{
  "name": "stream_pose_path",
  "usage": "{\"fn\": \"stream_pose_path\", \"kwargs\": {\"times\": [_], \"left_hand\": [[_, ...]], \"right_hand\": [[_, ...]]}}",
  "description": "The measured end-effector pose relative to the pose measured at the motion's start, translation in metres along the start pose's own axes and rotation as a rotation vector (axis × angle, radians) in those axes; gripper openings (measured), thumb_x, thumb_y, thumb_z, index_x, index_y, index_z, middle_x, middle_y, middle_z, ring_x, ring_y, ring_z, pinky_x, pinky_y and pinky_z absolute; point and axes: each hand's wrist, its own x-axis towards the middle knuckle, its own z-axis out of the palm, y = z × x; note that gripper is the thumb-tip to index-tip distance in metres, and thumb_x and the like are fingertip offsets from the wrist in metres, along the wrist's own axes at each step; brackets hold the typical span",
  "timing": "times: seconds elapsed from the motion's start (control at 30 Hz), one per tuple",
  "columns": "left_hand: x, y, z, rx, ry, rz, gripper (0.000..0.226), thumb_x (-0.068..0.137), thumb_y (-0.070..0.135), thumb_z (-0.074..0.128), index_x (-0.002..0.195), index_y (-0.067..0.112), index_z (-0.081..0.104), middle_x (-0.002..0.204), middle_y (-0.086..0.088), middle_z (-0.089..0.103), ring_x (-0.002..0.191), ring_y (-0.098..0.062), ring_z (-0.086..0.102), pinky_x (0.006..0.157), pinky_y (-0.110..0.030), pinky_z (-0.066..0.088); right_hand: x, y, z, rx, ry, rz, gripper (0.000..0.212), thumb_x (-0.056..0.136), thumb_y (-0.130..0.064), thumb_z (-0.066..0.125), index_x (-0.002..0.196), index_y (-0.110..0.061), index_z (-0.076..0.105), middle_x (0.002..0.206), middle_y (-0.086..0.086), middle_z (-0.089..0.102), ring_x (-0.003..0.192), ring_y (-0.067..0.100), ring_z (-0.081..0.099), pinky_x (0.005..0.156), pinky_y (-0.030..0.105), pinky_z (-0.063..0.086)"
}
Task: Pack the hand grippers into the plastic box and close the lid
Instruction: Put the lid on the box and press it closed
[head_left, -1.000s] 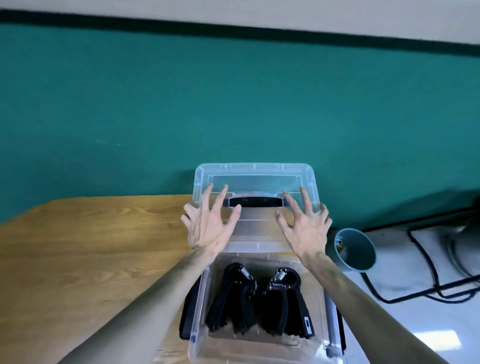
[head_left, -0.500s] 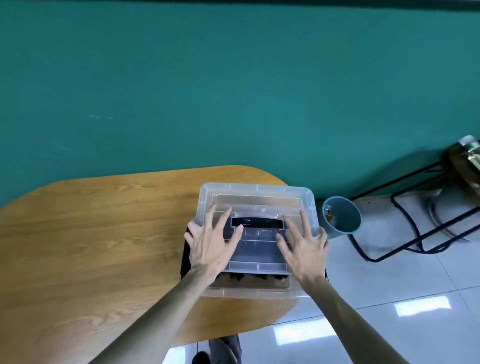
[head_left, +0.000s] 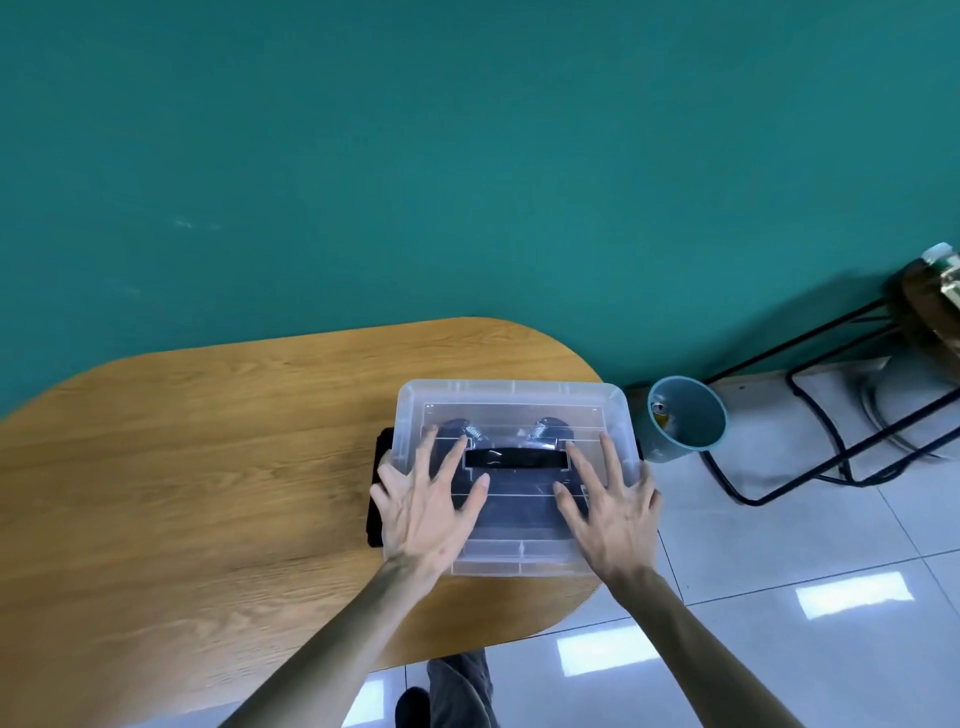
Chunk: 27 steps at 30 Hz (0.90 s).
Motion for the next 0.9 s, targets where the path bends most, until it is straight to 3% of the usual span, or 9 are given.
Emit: {"fn": "stream_pose_path", "kwargs": {"times": [0.2,0.33,0.47,0.6,0.73,0.83,0.9], "left_hand": [[-0.012,-0.002,0.001,0.028,-0.024,-0.011,0.063,0.091,0.074,0.017,0.151,0.053,0.023,0.165,0.017,0.009,0.117,-0.036,0.036,0.084,-0.044,0.037],[-0.02,-0.005,0.01,0.057,-0.03,0.006,0.065,0.092,0.073,0.016,0.154,0.052,0.012,0.167,0.014,-0.001,0.126,-0.041,0.031,0.081,-0.044,0.037],[-0.018,-0.003,0.013,0.114,-0.029,0.018,0.067,0.093,0.073,0.013,0.155,0.05,0.004,0.168,0.011,-0.007,0.133,-0.044,0.025,0.083,-0.044,0.037],[-0.017,-0.003,0.013,0.101,-0.03,0.029,0.067,0.094,0.071,0.017,0.156,0.047,0.012,0.168,0.007,-0.003,0.137,-0.048,0.022,0.085,-0.047,0.039],[-0.008,-0.013,0.007,-0.045,-0.029,0.023,0.063,0.096,0.069,0.024,0.155,0.047,0.018,0.168,0.003,-0.012,0.144,-0.047,0.015,0.099,-0.058,0.038],[0.0,-0.034,0.002,-0.122,-0.076,-0.05,0.069,0.094,0.074,0.022,0.155,0.05,0.001,0.164,0.003,-0.027,0.147,-0.05,0.009,0.108,-0.066,0.03],[0.0,-0.042,0.003,-0.23,-0.129,-0.069,0.07,0.093,0.074,0.027,0.152,0.055,-0.005,0.16,0.01,-0.034,0.143,-0.048,0.026,0.101,-0.065,0.043]], "right_hand": [[-0.01,-0.002,0.0,-0.016,-0.017,-0.004,0.061,0.092,-0.064,0.035,0.149,-0.041,0.039,0.162,0.0,0.029,0.12,0.049,0.042,0.084,0.055,0.047],[-0.019,0.001,0.006,-0.052,-0.042,-0.018,0.064,0.095,-0.064,0.029,0.155,-0.043,0.024,0.166,0.0,0.019,0.125,0.047,0.039,0.083,0.053,0.049],[-0.017,-0.001,0.009,-0.059,-0.052,-0.012,0.066,0.094,-0.064,0.025,0.156,-0.041,0.021,0.167,0.003,0.015,0.131,0.05,0.033,0.088,0.055,0.047],[-0.016,-0.001,0.006,-0.06,-0.097,-0.029,0.066,0.095,-0.062,0.026,0.156,-0.037,0.023,0.167,0.006,0.014,0.135,0.054,0.028,0.093,0.058,0.044],[-0.01,0.003,-0.003,0.165,-0.041,0.095,0.061,0.097,-0.059,0.03,0.151,-0.032,0.031,0.164,0.007,0.018,0.138,0.043,0.033,0.095,0.057,0.045],[-0.001,0.026,0.003,0.307,-0.03,0.213,0.068,0.097,-0.065,0.033,0.156,-0.036,0.015,0.166,0.008,0.012,0.14,0.043,0.031,0.102,0.06,0.042],[0.002,0.037,0.008,0.369,-0.096,0.163,0.079,0.09,-0.073,0.03,0.157,-0.039,0.004,0.167,0.005,0.006,0.144,0.039,0.027,0.102,0.059,0.044]]}}
